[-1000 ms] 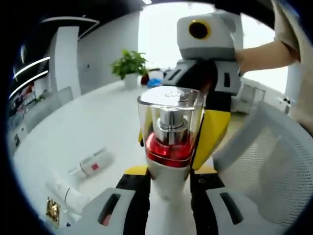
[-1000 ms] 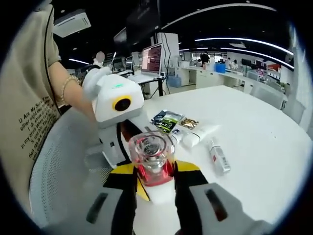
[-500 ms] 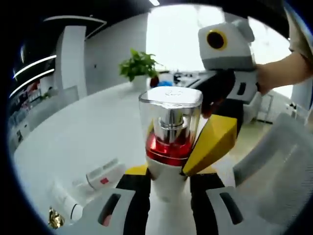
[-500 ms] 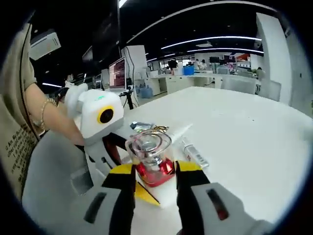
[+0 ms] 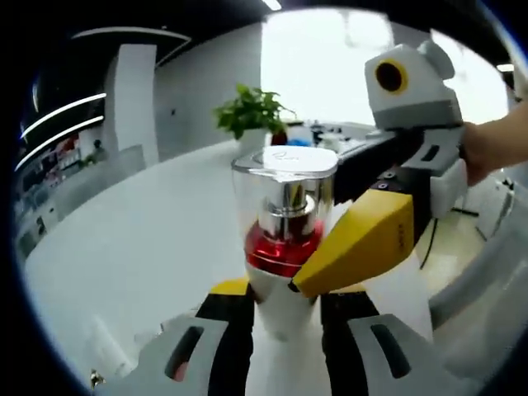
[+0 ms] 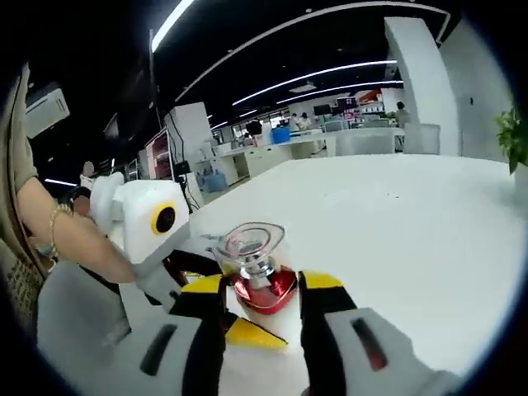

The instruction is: Arrange the skincare products in the storage area until every visible bottle or jar stands upright without overlapping.

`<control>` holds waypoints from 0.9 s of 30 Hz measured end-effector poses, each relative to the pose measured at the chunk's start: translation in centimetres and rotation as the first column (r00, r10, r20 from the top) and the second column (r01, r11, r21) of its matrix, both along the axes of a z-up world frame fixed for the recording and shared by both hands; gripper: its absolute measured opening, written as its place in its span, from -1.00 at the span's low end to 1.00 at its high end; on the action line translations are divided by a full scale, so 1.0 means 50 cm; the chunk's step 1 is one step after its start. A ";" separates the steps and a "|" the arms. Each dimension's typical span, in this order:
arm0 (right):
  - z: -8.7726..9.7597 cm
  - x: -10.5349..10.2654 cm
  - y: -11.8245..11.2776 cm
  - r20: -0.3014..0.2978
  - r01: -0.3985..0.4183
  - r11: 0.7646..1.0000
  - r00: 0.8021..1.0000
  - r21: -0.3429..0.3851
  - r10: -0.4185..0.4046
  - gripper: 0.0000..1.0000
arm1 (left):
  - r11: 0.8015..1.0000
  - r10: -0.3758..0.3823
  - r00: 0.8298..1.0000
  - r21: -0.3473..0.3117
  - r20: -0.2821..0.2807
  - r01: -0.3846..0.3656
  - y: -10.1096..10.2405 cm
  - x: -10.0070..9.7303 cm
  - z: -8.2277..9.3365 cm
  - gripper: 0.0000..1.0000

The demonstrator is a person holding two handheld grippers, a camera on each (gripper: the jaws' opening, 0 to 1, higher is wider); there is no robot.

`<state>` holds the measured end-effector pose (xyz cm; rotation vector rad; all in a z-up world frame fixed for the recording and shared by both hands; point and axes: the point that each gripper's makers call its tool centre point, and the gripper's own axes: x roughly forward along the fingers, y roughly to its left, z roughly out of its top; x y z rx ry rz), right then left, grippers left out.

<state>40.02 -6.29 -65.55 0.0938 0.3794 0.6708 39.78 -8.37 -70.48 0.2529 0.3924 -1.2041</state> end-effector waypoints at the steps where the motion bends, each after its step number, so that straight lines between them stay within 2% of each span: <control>1: 0.000 0.005 -0.003 0.001 0.006 1.000 1.000 -0.004 -0.006 -0.30 | 1.000 -0.004 1.000 0.000 0.000 0.004 -0.001 0.003 0.000 -0.45; 4: -0.002 0.016 -0.012 0.004 0.021 0.999 1.000 -0.025 -0.021 -0.35 | 0.999 -0.035 0.999 -0.002 0.000 0.035 -0.007 0.012 0.001 -0.45; 10: -0.003 0.039 -0.020 0.010 0.060 0.998 0.998 -0.019 -0.060 -0.35 | 0.998 -0.063 0.998 0.005 0.002 0.063 -0.018 0.031 0.002 -0.45; 27: -0.010 0.055 -0.028 0.019 0.064 0.996 0.998 -0.059 -0.063 -0.36 | 0.997 -0.073 0.997 -0.003 0.004 0.073 -0.027 0.046 0.001 -0.45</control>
